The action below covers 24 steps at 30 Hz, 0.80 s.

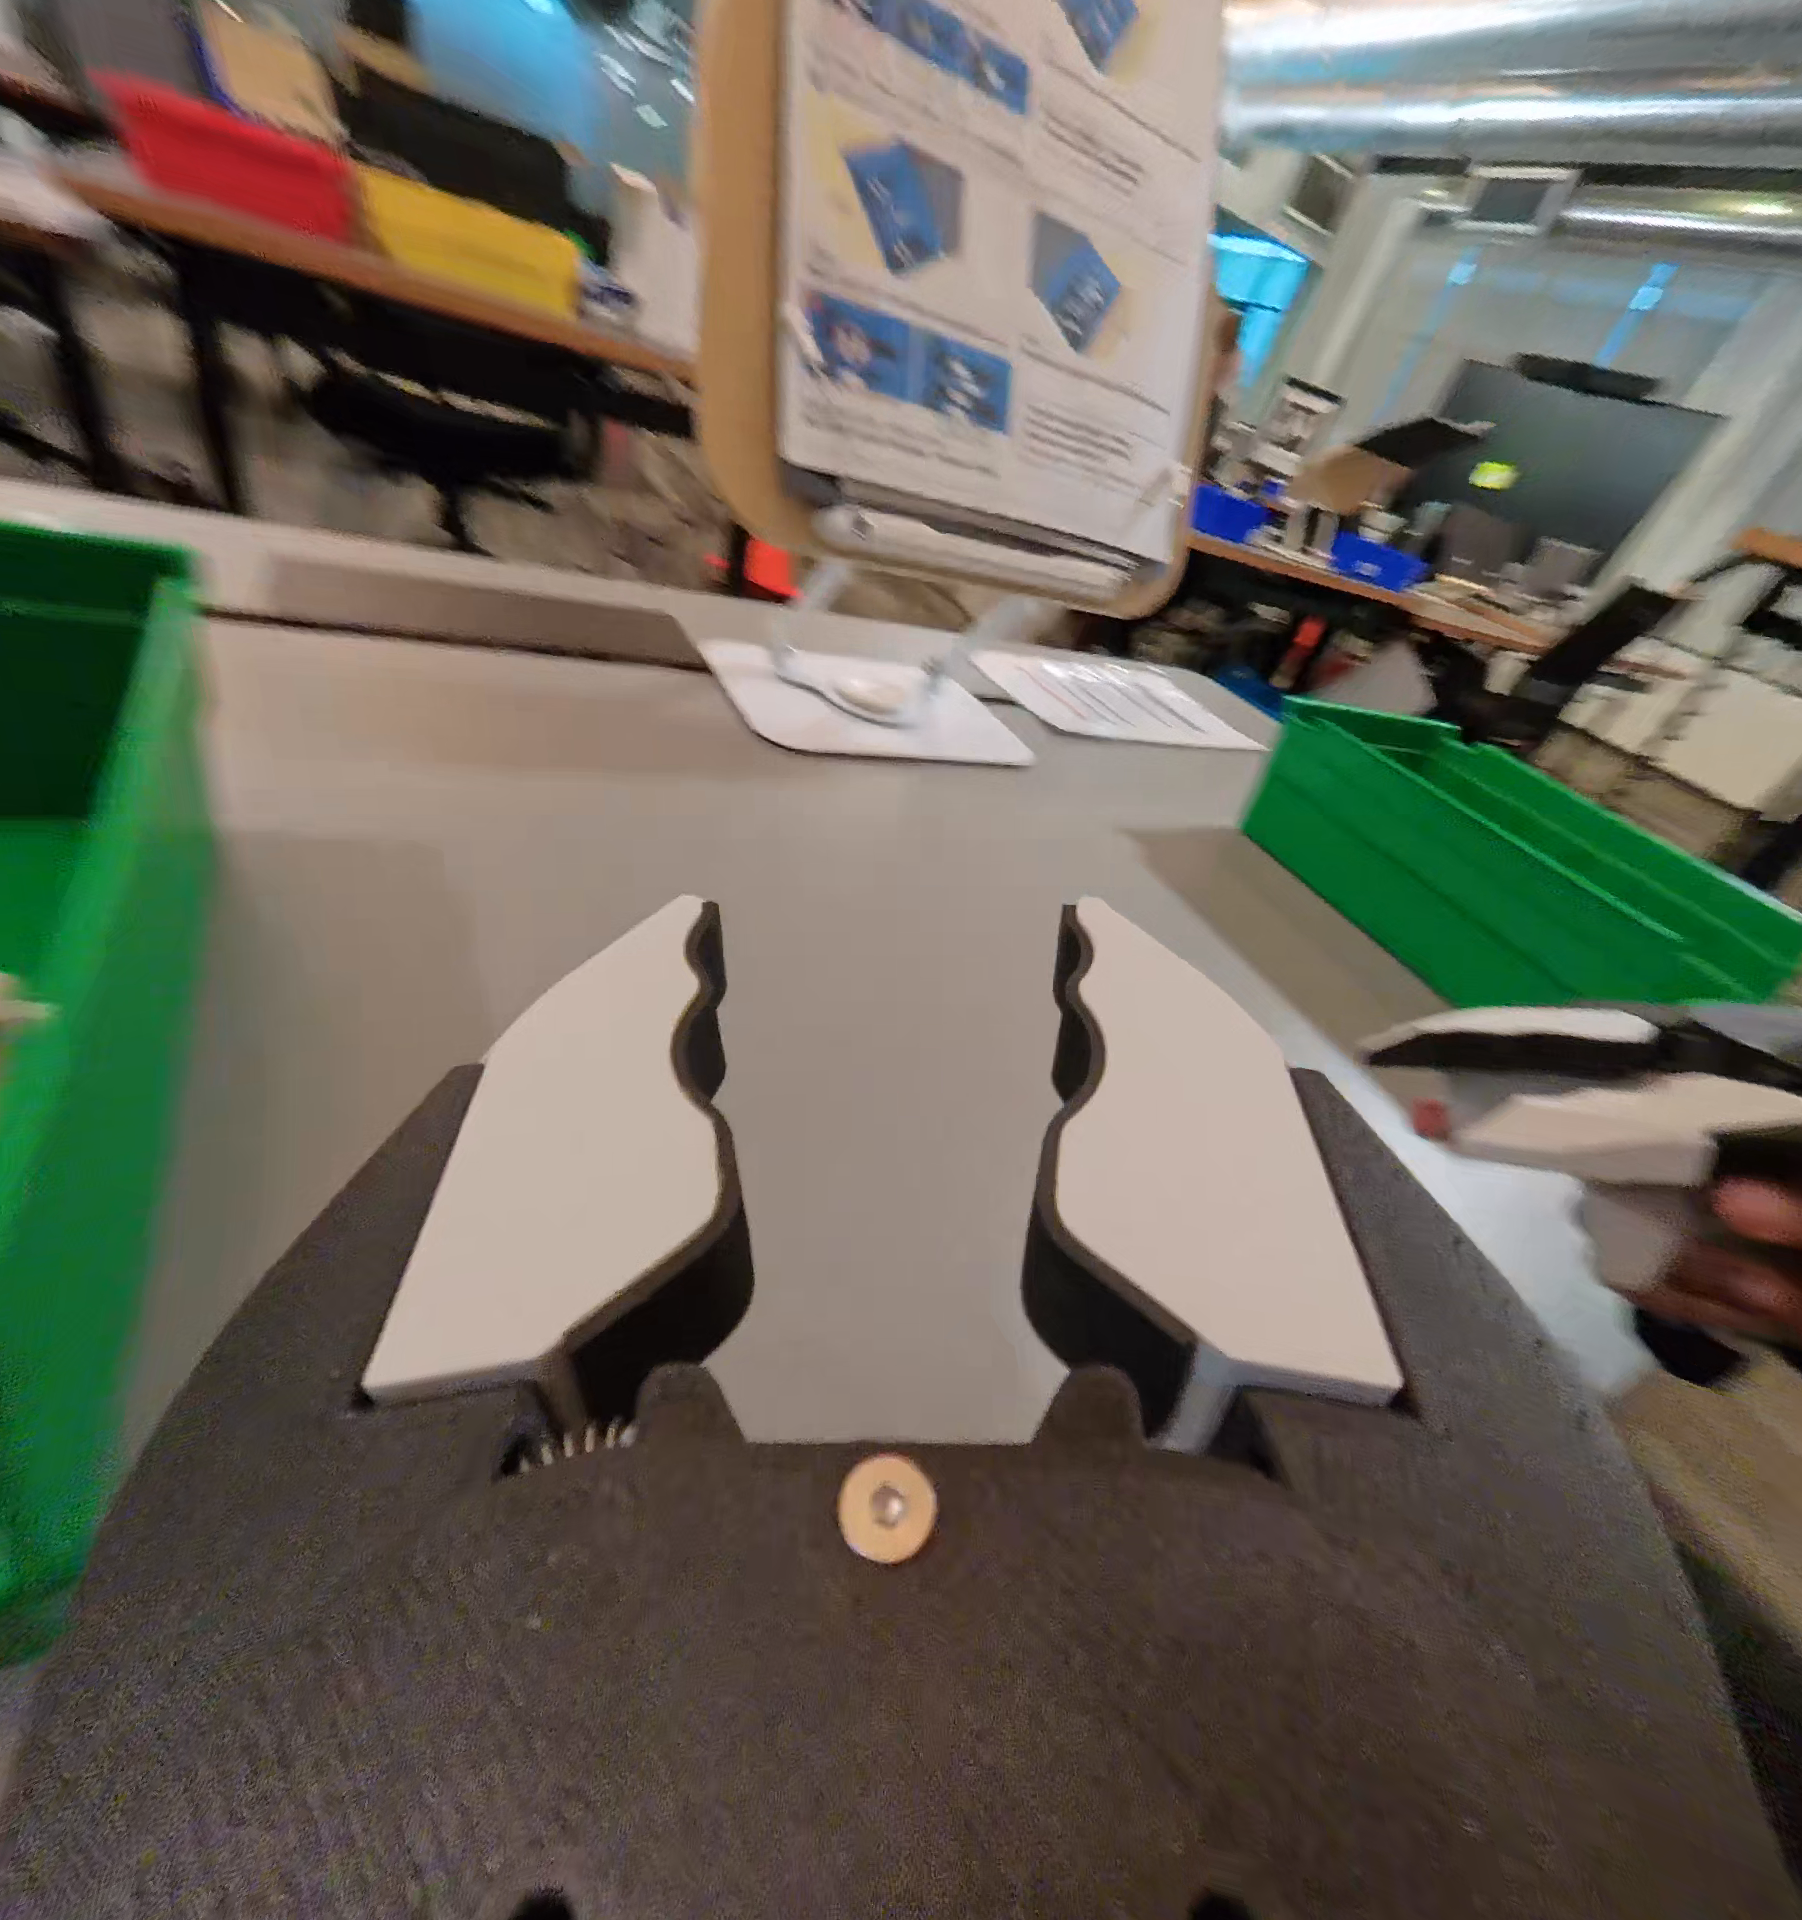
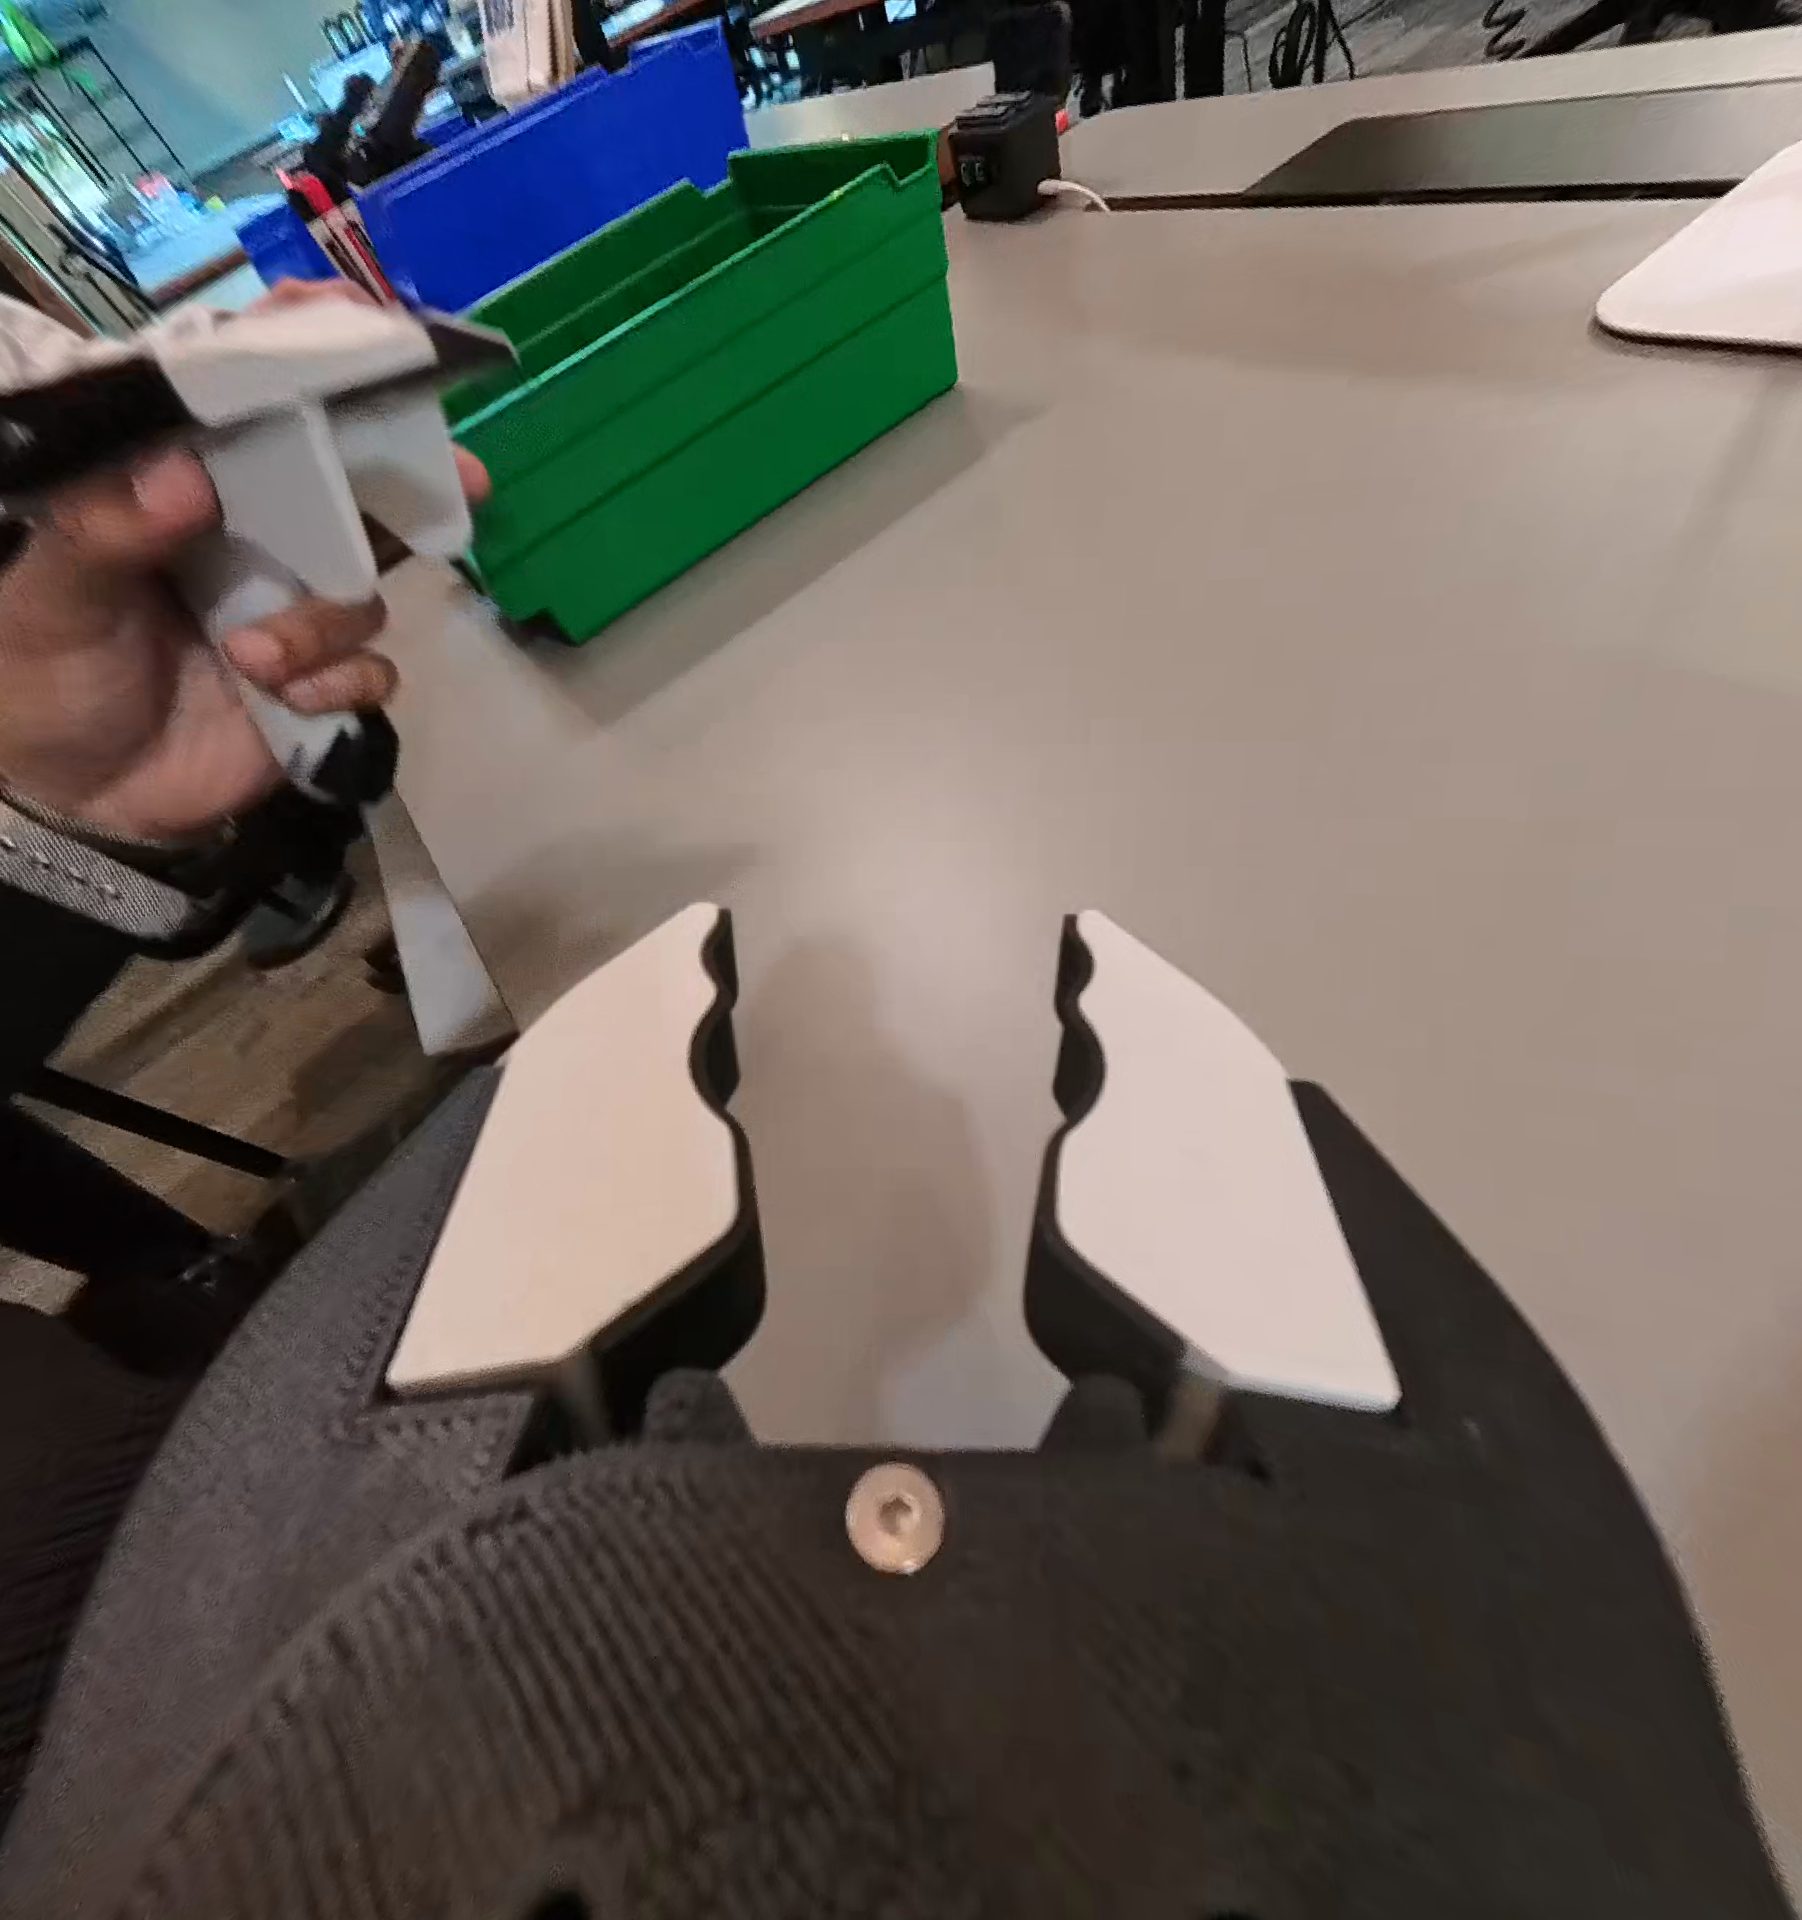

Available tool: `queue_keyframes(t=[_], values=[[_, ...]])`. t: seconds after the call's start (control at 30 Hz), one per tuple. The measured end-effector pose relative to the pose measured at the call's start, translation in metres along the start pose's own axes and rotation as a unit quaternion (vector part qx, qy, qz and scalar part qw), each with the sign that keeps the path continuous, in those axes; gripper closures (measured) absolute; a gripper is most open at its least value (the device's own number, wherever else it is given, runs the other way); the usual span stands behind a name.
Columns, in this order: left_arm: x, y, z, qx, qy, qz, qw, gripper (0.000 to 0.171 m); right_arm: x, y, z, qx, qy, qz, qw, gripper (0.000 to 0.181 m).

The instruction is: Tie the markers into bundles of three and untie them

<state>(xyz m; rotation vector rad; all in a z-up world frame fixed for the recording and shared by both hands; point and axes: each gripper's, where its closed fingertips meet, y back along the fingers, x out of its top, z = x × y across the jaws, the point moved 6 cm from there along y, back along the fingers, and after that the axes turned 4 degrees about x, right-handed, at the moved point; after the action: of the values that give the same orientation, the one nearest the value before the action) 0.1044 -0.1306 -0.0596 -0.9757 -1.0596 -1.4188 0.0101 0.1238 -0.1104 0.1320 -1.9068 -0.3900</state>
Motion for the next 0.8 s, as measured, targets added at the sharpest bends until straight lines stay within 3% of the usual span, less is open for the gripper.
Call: queue_keyframes(t=[0.1,0.3,0.57,0.67,0.8], values=[[0.018,0.012,-0.035,0.095,-0.049,0.011,0.994,0.103,0.0,0.003,0.002,-0.006,0.001,0.003,1.0,0.12],[0.045,0.036,-0.125,0.253,-0.12,-0.061,0.958,0.102,0.001,0.01,0.015,-0.027,-0.012,0.016,0.999,0.12],[0.056,0.017,-0.18,0.194,-0.024,-0.133,0.972,0.117,-0.002,0.008,0.026,-0.053,-0.001,0.0,0.999,0.122],[0.038,0.012,-0.173,0.145,0.012,-0.162,0.976,0.119,-0.004,0.004,0.029,-0.061,0.003,-0.008,0.998,0.123],[0.005,0.007,-0.175,0.131,-0.022,-0.269,0.954,0.121,-0.007,-0.002,0.03,-0.064,0.003,-0.014,0.998,0.124]])
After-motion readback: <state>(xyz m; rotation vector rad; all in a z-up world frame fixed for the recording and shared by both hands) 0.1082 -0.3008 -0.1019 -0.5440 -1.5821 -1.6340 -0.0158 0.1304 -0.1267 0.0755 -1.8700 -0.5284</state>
